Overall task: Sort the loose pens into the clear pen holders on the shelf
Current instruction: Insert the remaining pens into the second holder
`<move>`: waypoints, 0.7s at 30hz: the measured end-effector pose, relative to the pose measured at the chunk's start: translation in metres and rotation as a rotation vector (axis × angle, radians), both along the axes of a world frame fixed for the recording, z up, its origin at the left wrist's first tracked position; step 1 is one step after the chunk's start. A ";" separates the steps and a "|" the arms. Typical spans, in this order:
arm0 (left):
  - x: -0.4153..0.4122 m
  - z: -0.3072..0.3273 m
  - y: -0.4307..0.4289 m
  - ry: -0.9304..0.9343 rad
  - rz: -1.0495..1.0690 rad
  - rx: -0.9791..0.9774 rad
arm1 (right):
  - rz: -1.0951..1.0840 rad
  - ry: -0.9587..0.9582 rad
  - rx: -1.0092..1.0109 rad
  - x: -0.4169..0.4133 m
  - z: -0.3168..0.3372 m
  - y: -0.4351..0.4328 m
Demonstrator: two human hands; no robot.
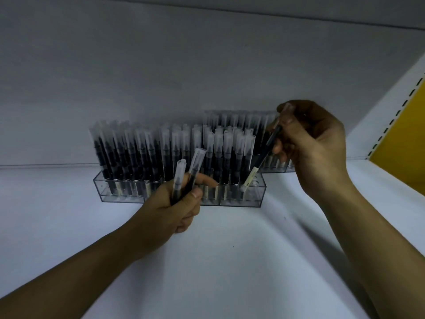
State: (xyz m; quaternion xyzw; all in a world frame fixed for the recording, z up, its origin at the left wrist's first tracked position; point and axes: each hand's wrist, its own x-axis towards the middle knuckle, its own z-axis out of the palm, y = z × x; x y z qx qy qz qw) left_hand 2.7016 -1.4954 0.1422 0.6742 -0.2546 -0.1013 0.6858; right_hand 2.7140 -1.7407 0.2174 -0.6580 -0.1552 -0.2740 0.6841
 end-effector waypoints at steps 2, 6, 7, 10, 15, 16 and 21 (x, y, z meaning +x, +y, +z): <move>0.000 -0.001 0.000 -0.001 -0.012 0.010 | -0.106 -0.019 -0.015 0.002 0.001 -0.002; 0.000 -0.002 0.002 0.011 -0.047 0.013 | -0.277 -0.041 -0.040 0.005 0.002 -0.006; 0.000 -0.002 0.002 0.014 -0.061 0.007 | -0.300 -0.046 -0.051 0.006 0.002 -0.007; 0.003 -0.003 0.004 0.045 -0.099 -0.025 | -0.315 -0.041 -0.075 0.008 0.001 -0.006; 0.006 -0.006 0.005 0.054 -0.151 -0.041 | -0.318 -0.047 -0.171 0.012 -0.005 -0.008; 0.006 -0.007 0.005 0.059 -0.143 -0.033 | -0.314 -0.047 -0.189 0.014 -0.006 -0.008; 0.002 -0.002 0.001 0.058 -0.079 -0.010 | -0.284 -0.015 -0.292 0.021 -0.018 -0.008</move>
